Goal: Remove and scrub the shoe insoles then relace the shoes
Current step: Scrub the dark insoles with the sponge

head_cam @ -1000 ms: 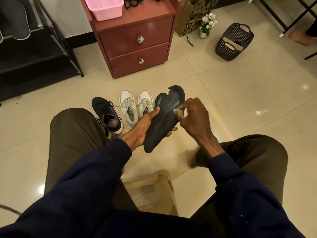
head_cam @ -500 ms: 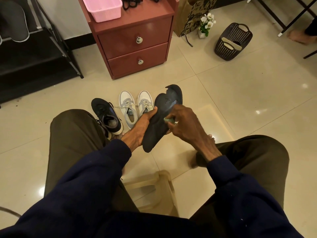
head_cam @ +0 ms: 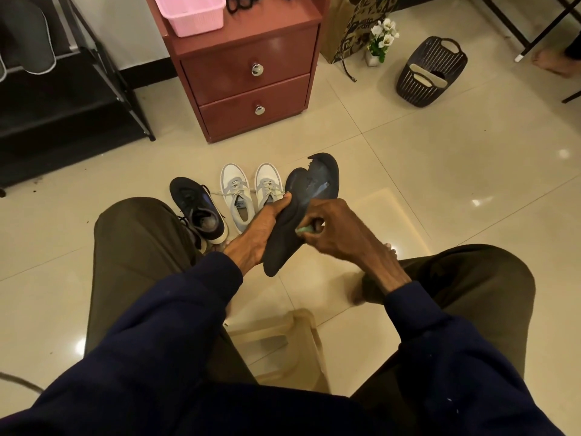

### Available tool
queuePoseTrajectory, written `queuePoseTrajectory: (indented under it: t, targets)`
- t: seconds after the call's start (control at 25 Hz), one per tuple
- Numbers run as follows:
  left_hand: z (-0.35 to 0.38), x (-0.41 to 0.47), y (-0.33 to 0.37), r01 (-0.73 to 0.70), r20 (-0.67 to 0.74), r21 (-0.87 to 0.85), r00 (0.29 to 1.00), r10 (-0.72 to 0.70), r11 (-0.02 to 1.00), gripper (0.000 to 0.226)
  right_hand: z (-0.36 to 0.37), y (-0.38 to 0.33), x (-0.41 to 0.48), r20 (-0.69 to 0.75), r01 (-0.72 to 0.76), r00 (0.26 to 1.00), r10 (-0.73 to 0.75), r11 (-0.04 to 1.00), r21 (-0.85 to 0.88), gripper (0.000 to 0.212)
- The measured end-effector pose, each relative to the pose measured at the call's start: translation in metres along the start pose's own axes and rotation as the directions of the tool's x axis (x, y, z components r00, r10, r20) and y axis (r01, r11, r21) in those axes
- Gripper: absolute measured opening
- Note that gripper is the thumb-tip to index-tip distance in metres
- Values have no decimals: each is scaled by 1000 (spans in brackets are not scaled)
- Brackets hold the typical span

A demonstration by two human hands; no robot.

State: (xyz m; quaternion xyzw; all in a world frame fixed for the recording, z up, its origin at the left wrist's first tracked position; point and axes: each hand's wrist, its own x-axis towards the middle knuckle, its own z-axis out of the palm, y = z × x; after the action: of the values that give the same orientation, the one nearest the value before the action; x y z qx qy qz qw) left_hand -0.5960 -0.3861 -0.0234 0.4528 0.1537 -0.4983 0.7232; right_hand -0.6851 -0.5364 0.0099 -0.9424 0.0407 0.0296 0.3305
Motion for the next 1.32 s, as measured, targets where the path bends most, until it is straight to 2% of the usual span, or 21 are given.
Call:
queuePoseTrajectory:
  t: [0.12,0.16,0.2,0.32,0.36,0.44,0.52,0.56,0.68,0.72,0.76,0.84,0.88,0.92,1.0,1.04,1.12,1.2,1.24,1.28,1.32]
  targets:
    - [3,-3,1,78,68,-47,995,-75,996,52,-14,19,2,-283,-194,948,143,968,-161,15]
    - [4,-4,1,82,81,-47,994,-78,996,53,-15,22,1,-334,-231,928,164,958,-171,14]
    - [3,-3,1,79,70,-43,995,-76,996,54,-12,21,1,-319,-209,935,153,967,-149,12]
    - [2,-1,-1,20,39,-28,999,-19,999,48,2,4,0,-86,23,996,-21,999,24,9]
    - [4,-3,0,20,54,-25,998,-19,999,43,3,4,1,-81,46,996,-43,998,43,9]
    - [9,-8,2,64,87,-33,994,-61,997,39,-2,17,7,-235,-32,971,40,999,40,13]
    - [9,-9,2,106,103,10,989,-107,994,47,-7,28,7,-396,-155,906,151,988,23,17]
    - [8,-8,2,110,103,14,988,-111,994,49,-5,26,6,-397,-143,907,141,989,25,16]
    - [6,-6,-1,84,111,-22,990,-81,996,35,6,4,3,-202,64,978,-55,997,41,13]
    - [7,-7,0,82,111,-16,991,-79,997,33,7,4,3,-214,71,975,-64,997,28,13]
    - [8,-8,0,92,110,8,990,-92,996,35,4,10,4,-279,19,960,-16,1000,9,13]
    - [8,-9,1,123,130,63,983,-131,990,46,-6,25,6,-456,-181,876,155,983,-13,14]
    - [8,-9,1,131,131,73,982,-140,989,49,-8,28,5,-493,-227,847,198,974,3,14]
    - [9,-10,0,133,127,67,982,-140,989,48,-6,26,4,-476,-196,861,179,981,13,12]
    - [10,-11,-1,127,113,10,986,-127,992,35,3,8,3,-315,-2,949,16,999,45,11]
    - [9,-10,-1,117,106,-17,988,-115,993,30,6,3,3,-251,56,967,-40,997,55,11]
    - [7,-9,-1,116,113,18,987,-117,993,35,3,11,5,-313,-21,949,28,999,27,12]
    - [6,-9,0,147,145,97,976,-160,984,49,-9,28,7,-477,-216,856,198,976,17,13]
    - [8,-11,1,155,150,117,974,-171,981,50,-10,31,6,-510,-242,830,227,970,37,12]
    - [9,-12,0,155,142,128,975,-173,980,49,-8,28,5,-492,-198,848,197,979,50,10]
    - [9,-12,-1,157,141,122,975,-174,980,47,-3,19,5,-424,-109,897,123,992,58,9]
